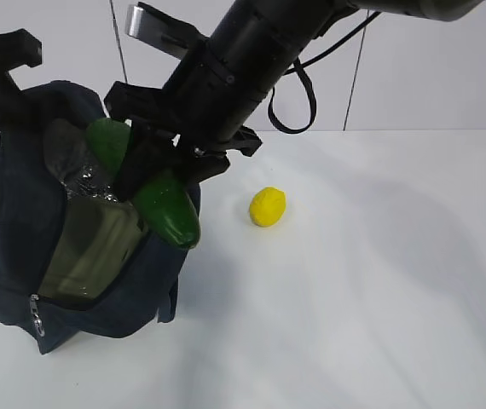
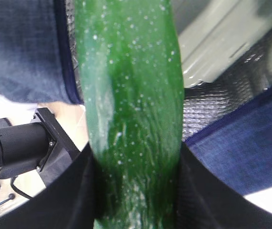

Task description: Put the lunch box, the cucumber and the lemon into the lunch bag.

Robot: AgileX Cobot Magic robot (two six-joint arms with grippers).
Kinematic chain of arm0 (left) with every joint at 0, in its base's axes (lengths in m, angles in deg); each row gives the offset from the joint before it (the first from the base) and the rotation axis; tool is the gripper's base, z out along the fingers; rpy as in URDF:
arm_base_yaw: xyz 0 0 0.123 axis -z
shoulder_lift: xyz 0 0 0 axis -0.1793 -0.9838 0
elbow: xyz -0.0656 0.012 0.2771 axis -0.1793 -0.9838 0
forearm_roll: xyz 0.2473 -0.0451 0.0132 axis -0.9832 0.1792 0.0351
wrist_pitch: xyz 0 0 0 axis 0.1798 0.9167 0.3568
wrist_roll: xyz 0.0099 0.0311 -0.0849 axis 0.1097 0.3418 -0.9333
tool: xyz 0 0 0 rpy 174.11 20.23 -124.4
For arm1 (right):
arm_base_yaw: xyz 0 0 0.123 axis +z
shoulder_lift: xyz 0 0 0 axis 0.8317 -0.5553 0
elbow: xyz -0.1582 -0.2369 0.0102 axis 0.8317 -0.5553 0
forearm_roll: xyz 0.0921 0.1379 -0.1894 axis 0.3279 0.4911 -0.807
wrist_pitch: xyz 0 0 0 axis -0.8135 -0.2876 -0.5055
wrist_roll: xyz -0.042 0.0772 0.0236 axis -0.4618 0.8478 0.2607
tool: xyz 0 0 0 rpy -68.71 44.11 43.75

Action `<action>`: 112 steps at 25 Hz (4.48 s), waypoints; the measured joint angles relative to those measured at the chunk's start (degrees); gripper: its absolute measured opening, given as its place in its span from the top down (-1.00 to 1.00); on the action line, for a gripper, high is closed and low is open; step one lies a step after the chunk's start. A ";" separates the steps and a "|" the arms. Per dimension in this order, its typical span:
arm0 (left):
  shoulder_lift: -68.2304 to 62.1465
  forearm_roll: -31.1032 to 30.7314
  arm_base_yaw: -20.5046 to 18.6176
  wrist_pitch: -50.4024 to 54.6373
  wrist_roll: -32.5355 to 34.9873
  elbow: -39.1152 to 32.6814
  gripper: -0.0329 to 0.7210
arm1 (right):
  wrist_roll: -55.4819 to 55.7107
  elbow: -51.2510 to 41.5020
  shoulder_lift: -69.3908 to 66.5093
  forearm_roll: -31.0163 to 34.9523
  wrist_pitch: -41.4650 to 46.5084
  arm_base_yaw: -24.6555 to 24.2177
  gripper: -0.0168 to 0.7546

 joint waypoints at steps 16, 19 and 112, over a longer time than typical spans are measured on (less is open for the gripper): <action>0.00 3.42 0.00 1.90 0.00 0.00 0.93 | 0.45 0.00 -1.60 0.90 -5.61 0.90 0.19; 0.00 3.50 0.00 2.31 0.00 0.00 0.93 | 0.45 0.00 -1.60 0.90 -7.78 0.90 0.19; 0.00 1.76 -0.14 5.16 4.64 0.00 0.93 | 76.61 9.96 -19.55 -64.05 -6.23 0.87 -0.40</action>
